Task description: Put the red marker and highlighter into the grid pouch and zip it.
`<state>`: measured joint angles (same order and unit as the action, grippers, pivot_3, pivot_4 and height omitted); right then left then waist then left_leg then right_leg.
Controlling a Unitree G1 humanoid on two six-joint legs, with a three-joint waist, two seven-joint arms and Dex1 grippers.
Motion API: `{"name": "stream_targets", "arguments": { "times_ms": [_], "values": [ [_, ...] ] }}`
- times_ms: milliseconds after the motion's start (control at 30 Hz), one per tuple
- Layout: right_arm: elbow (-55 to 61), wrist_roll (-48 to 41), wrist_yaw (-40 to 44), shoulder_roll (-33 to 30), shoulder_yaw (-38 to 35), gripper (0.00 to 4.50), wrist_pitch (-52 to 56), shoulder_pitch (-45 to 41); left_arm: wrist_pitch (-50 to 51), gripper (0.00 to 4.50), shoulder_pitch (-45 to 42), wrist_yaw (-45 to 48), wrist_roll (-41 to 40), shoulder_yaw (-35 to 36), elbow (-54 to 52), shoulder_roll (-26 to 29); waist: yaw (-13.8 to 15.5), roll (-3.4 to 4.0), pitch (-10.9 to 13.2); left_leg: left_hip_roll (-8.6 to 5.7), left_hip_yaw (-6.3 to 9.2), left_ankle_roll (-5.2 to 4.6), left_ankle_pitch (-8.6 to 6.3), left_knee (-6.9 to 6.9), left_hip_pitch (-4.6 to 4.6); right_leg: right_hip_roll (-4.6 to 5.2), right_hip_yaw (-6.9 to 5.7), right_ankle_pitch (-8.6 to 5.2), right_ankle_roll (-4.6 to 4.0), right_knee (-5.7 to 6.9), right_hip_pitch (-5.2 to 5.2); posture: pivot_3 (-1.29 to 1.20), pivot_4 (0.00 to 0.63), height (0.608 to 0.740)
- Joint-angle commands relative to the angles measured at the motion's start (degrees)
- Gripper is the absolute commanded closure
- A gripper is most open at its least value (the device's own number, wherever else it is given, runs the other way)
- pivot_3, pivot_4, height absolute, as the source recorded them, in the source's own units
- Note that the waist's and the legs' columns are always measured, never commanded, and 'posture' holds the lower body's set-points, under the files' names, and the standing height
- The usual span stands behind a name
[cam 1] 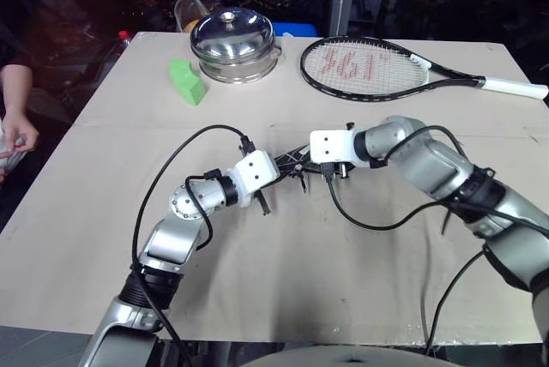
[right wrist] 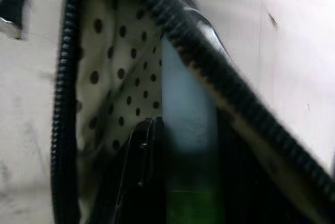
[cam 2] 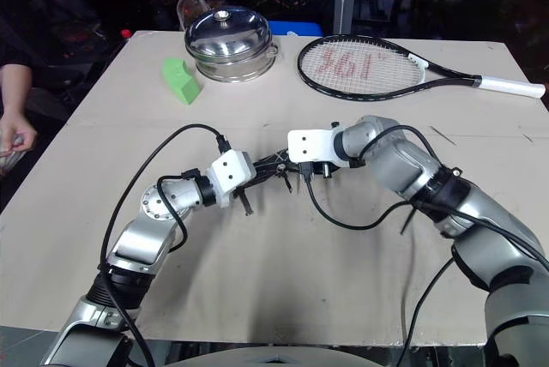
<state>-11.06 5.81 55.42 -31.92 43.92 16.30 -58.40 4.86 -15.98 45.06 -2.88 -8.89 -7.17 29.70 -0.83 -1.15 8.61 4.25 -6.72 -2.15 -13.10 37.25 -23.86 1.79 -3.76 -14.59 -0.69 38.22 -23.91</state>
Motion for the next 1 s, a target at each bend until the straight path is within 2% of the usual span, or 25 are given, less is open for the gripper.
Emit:
{"name": "stream_targets", "arguments": {
  "times_ms": [33,67,167,267,367,433,500,600,700,900,1000],
  "values": [
    [-4.64,0.76,1.72,-0.09,-5.16,1.39,-5.80,-1.10,1.61,4.50,0.80,-0.96,-1.83,1.93,-3.16,0.10,0.04,0.00,0.00,0.00,-0.01,0.01,0.01,0.00,0.00,0.00,0.00,0.00,0.00,0.00,0.00,0.00,0.150,0.740],
    [-3.07,-2.38,3.95,-0.92,-8.18,0.98,-2.26,-0.72,2.68,4.50,1.05,-1.38,-2.33,2.43,-3.21,0.06,0.10,0.00,0.00,0.01,-0.01,0.04,0.02,0.00,0.00,0.02,0.01,0.00,0.00,0.00,0.00,0.00,0.150,0.740],
    [6.40,-15.32,10.72,-4.93,-19.18,0.98,14.70,0.93,5.18,4.50,1.02,-2.72,-3.55,3.59,-3.28,-0.09,0.47,0.01,0.02,-0.01,0.02,0.18,0.11,0.02,-0.04,0.08,-0.03,0.01,-0.01,0.01,0.02,0.00,0.150,0.740],
    [17.81,-28.89,12.88,-9.02,-29.53,0.98,33.20,4.79,6.39,4.50,0.28,-3.08,-4.20,3.93,-2.96,-0.17,1.29,0.03,0.04,-0.05,0.07,0.14,0.08,0.06,-0.08,0.16,-0.08,0.02,-0.01,0.00,0.04,0.00,0.150,0.740],
    [29.19,-39.80,8.35,-9.28,-38.85,0.98,49.70,11.43,7.74,4.50,-1.41,-3.36,-5.30,4.48,-1.54,-0.83,1.24,0.00,0.00,-0.02,0.16,-0.06,-0.05,0.00,0.04,0.15,-0.12,0.01,-0.04,0.00,0.13,0.00,0.150,0.740],
    [35.81,-41.71,2.81,-7.36,-40.58,0.98,55.78,16.89,8.03,4.50,-2.31,-3.13,-5.64,4.47,-0.78,-1.21,1.05,0.00,0.00,0.01,0.19,-0.06,-0.04,-0.05,0.09,0.13,-0.13,0.01,-0.05,0.03,0.15,0.00,0.150,0.740],
    [41.17,-41.78,-5.38,-1.65,-41.07,0.98,60.59,22.58,8.60,4.50,-3.12,-2.54,-6.23,4.26,-0.41,-1.79,0.83,0.04,0.02,0.01,0.24,-0.04,-0.03,-0.04,0.09,0.13,-0.13,0.01,-0.06,0.14,0.13,0.00,0.150,0.740],
    [43.63,-38.56,-15.42,5.77,-38.70,0.98,61.61,26.84,9.06,4.50,-3.66,-1.53,-6.98,3.87,-0.34,-2.10,0.40,0.03,0.02,-0.03,0.18,-0.04,-0.03,0.06,0.02,0.15,-0.05,0.00,-0.04,0.27,0.05,0.00,0.150,0.740],
    [40.02,-35.16,-24.14,14.30,-37.93,0.98,60.50,25.77,8.01,4.50,-3.64,0.33,-6.43,2.55,-0.60,-1.53,0.15,0.04,0.03,-0.06,0.17,-0.04,-0.03,0.11,0.00,0.12,-0.06,0.00,-0.01,0.29,0.02,0.00,0.150,0.740],
    [32.04,-33.67,-30.63,25.08,-38.44,0.98,56.55,22.00,7.90,4.50,-3.14,2.26,-6.51,1.11,-2.12,-1.08,0.16,0.03,0.02,-0.06,0.18,0.00,-0.01,0.10,0.00,0.04,-0.06,0.00,-0.02,0.31,0.01,0.00,0.150,0.740],
    [29.57,-33.95,-31.31,27.08,-38.59,1.82,55.21,21.09,8.82,4.50,-3.65,2.21,-6.43,0.77,-3.12,-1.18,0.18,0.03,0.02,-0.07,0.17,-0.01,-0.01,0.10,-0.01,0.05,-0.05,0.00,-0.01,0.30,0.01,0.00,0.150,0.740]
  ]
}}
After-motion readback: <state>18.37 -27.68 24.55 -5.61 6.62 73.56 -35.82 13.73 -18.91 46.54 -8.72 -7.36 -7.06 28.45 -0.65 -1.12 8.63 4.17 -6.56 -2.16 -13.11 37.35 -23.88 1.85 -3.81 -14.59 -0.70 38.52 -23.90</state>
